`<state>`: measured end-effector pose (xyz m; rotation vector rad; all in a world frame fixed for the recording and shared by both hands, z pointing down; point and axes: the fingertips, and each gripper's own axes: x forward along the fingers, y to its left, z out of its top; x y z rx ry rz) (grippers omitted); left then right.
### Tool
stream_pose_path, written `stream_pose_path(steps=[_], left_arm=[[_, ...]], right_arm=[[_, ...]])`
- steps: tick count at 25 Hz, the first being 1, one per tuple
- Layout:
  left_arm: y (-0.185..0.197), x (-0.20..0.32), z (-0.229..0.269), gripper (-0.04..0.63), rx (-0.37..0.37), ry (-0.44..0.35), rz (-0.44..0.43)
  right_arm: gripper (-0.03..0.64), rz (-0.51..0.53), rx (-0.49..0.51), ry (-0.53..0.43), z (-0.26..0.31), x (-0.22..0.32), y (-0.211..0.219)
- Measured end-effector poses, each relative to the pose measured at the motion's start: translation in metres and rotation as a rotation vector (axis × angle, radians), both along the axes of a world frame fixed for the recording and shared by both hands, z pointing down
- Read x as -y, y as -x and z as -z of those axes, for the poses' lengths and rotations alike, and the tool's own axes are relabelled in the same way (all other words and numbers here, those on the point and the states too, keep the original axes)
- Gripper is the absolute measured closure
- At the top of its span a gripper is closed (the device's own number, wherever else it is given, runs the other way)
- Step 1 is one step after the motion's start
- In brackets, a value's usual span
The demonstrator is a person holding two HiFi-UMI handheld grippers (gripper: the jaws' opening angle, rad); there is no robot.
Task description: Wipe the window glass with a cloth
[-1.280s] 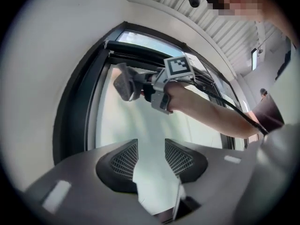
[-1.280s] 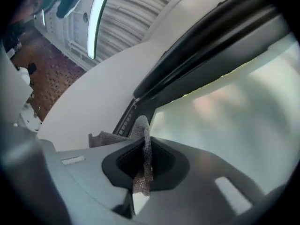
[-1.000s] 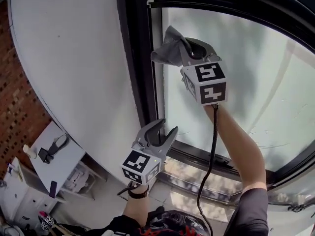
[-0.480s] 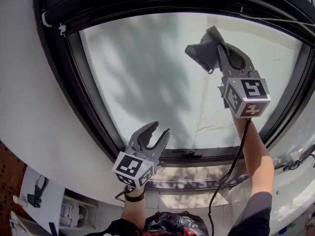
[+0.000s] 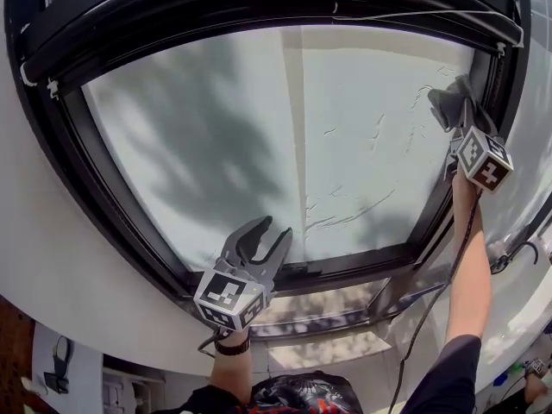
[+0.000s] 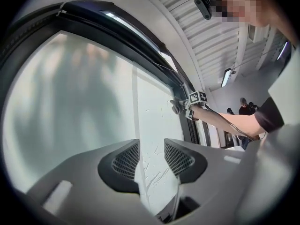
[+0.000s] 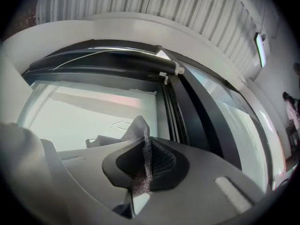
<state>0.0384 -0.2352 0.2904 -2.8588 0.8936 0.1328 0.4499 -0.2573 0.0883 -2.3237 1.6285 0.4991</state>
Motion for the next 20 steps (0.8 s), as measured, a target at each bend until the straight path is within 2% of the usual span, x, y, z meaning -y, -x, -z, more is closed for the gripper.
stream_pose_path(steps=[2,4,8,10,12,16,20], left_arm=[[0.002,0.000,-0.001,0.446,0.004,0.000,0.009],[0.008,0.001,-0.001,0.446,0.003,0.000,0.025],[0.036,0.005,-0.002,0.446,-0.004,0.007,0.083],[0.059,0.006,-0.004,0.446,-0.009,0.012,0.132],[0.086,0.006,-0.003,0.446,-0.012,0.010,0.183],[0.154,-0.008,-0.008,0.446,-0.024,0.010,0.300],[0.225,-0.014,-0.012,0.460,-0.039,0.022,0.439]], right_arm=[[0.603,0.045,-0.005,-0.013,0.002,0.003,0.012],[0.603,0.169,-0.092,-0.035,0.006,0.008,0.060],[0.603,0.536,-0.341,-0.109,0.012,0.007,0.232],[0.603,0.721,-0.394,-0.141,0.009,0.008,0.321],[0.601,0.869,-0.401,-0.156,0.002,0.010,0.396],[0.601,0.958,-0.474,-0.107,-0.027,0.017,0.520],[0.601,1.068,-0.499,-0.050,-0.046,0.043,0.637]])
